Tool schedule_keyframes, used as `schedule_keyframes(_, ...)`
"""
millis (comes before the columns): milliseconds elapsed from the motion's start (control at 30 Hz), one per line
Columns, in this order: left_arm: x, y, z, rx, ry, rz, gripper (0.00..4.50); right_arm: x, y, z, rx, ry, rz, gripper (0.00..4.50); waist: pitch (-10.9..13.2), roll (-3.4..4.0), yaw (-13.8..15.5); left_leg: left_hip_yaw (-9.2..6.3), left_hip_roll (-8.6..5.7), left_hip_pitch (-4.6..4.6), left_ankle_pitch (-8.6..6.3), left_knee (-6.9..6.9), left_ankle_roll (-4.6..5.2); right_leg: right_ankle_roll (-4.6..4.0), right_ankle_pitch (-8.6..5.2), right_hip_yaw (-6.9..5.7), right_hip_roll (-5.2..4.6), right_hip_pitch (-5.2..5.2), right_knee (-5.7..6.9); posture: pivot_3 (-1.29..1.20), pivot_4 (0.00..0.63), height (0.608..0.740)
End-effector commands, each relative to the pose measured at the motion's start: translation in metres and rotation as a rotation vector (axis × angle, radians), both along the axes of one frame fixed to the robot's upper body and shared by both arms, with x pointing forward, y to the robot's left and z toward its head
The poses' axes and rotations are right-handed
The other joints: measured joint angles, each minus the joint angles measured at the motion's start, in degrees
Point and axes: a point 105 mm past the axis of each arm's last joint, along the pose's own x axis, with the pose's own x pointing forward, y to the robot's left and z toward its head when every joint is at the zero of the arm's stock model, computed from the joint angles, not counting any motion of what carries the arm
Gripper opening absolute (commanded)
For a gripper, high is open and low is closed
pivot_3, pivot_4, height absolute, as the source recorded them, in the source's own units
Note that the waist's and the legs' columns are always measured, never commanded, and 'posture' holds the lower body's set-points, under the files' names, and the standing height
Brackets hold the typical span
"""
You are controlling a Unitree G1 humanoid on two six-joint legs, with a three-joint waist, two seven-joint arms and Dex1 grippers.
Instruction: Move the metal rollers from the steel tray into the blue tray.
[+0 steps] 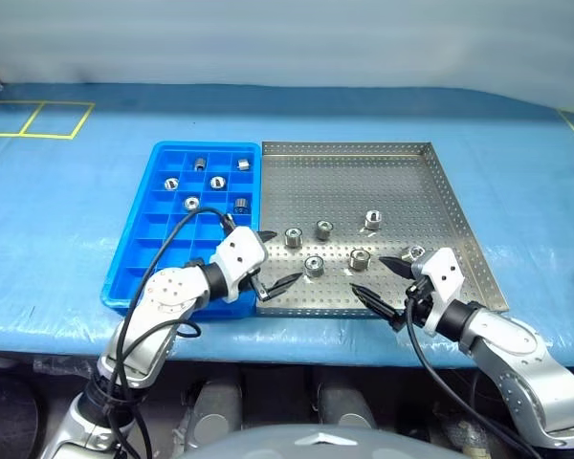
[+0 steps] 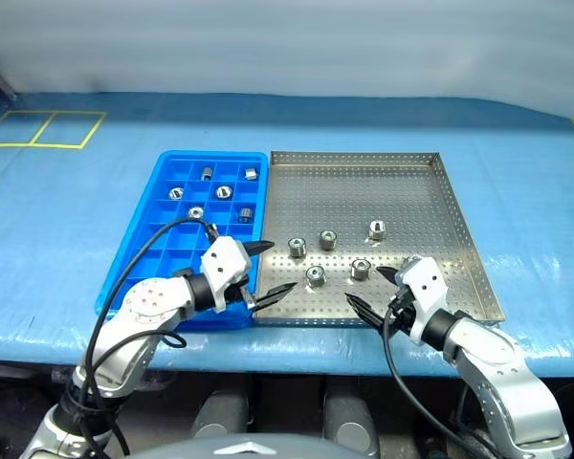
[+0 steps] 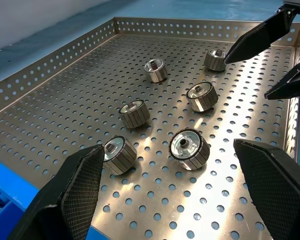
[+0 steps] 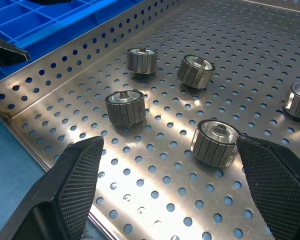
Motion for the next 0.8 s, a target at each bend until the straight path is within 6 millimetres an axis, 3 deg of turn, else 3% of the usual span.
schedule_keyframes(33,0.0,-0.003,0.0068,-0.017,-0.027,-0.015,4.5,0.0023,0.005,0.0096,-0.003,-0.047,0.012,4.49,0.0,0.0,0.0,0.0,0.0,0.0,0.0,0.0,0.0,0.0,0.0,0.0,0.0,0.0,0.01,0.05,0.15,0.74)
schedule_keyframes(800,0.0007,-0.0107,0.0017,0.008,-0.01,-0.054,4.5,0.0036,0.0093,0.0105,-0.008,-0.073,-0.012,4.49,0.0,0.0,-0.1,0.0,0.0,0.01,0.0,0.02,0.0,0.0,0.0,0.0,0.0,0.01,0.03,0.03,0.15,0.74)
